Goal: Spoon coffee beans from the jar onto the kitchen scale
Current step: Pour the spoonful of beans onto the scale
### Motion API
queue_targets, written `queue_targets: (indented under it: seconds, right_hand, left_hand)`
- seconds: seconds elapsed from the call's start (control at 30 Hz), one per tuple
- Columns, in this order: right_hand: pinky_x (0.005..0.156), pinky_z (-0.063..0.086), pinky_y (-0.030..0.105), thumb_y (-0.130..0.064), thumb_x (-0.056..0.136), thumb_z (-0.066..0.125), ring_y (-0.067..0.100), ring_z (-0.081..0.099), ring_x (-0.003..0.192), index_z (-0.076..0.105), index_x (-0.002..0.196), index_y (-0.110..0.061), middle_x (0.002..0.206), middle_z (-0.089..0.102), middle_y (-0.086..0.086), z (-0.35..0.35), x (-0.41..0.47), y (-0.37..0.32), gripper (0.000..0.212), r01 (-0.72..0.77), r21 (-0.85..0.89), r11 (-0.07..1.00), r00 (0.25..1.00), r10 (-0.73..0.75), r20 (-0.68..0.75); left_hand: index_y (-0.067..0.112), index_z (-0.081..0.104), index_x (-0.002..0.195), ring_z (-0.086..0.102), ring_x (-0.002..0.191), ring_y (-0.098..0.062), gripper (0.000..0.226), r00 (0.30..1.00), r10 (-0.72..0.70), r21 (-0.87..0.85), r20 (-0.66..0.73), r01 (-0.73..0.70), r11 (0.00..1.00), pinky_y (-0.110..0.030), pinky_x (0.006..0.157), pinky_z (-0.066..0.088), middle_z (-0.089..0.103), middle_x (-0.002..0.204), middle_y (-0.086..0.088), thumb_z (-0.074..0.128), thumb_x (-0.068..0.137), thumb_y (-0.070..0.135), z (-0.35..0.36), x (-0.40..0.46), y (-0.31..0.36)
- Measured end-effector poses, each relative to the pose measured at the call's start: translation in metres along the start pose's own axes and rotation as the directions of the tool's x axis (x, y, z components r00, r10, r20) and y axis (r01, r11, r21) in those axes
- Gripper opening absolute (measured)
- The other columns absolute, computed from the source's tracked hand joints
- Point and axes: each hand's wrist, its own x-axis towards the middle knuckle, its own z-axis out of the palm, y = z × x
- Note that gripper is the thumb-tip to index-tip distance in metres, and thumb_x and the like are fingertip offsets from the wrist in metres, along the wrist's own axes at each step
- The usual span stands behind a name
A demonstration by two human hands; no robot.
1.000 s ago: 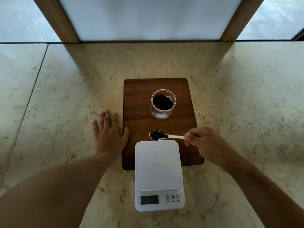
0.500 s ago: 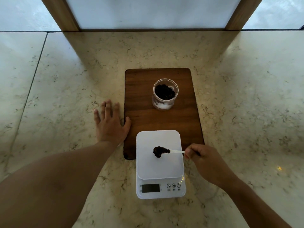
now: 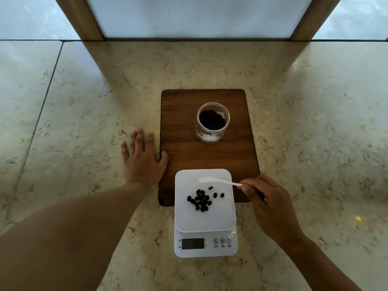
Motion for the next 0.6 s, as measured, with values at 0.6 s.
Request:
queue_targets:
  seconds: [0.6]
  right_hand:
    - [0.051,0.038,0.026,-0.024,0.099,0.05,0.017,0.047,0.057,0.068,0.093,-0.008,0.079,0.057,0.004,-0.016,0.133,-0.035,0.025,0.163,-0.436,0.885,0.964,-0.237,-0.12]
  left_hand:
    - [0.017,0.024,0.154,0.005,0.154,-0.032,0.078,1.0,0.014,0.011,0.014,-0.014,1.0,-0.056,0.123,0.005,0.018,0.165,-0.016,0.027,0.089,0.061,-0.003,0.0,0.0]
